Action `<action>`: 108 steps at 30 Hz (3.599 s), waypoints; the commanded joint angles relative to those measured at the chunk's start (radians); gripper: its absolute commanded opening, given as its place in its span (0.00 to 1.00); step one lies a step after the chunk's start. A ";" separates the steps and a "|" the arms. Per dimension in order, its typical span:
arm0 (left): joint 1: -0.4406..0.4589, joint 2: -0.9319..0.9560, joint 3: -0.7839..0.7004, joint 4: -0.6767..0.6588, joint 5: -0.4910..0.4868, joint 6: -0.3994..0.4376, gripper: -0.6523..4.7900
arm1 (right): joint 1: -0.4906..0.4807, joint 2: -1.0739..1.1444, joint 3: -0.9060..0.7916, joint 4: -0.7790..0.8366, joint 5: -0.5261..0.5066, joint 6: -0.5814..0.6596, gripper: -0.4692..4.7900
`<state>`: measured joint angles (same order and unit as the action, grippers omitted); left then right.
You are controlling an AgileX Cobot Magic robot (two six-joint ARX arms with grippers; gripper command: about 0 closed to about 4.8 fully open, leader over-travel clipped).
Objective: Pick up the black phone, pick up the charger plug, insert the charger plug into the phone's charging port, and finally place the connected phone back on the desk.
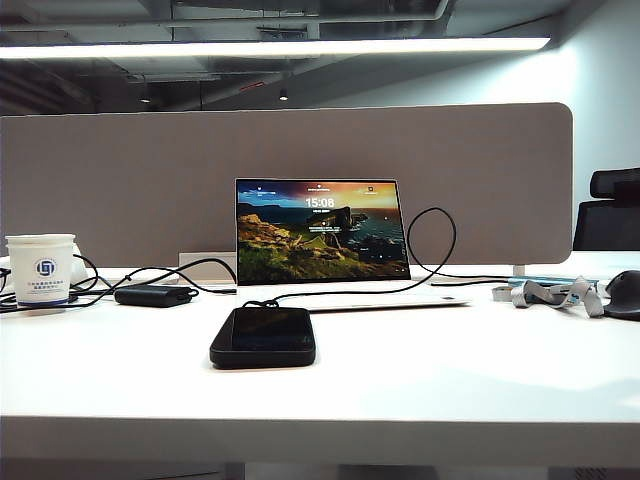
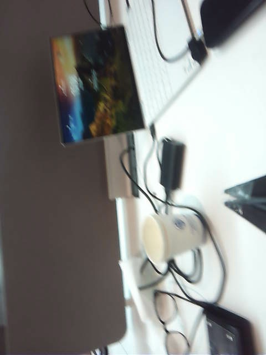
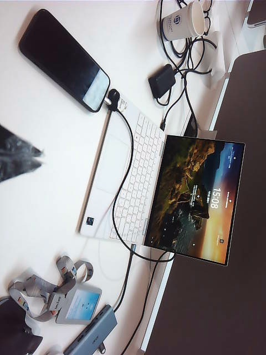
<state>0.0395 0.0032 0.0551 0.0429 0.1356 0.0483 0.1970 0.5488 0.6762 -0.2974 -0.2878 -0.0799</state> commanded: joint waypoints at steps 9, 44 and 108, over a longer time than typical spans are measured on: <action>0.013 0.000 -0.048 0.049 -0.048 -0.068 0.11 | 0.000 -0.002 0.002 0.010 -0.002 -0.003 0.09; -0.049 0.000 -0.048 0.018 -0.124 -0.060 0.11 | 0.000 -0.002 0.002 0.009 -0.002 -0.003 0.09; -0.049 0.000 -0.048 0.018 -0.120 -0.060 0.11 | -0.193 -0.546 -0.671 0.325 0.342 0.118 0.09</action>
<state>-0.0105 0.0036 0.0074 0.0483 0.0151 -0.0158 0.0055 0.0029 0.0090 0.0101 0.0517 0.0261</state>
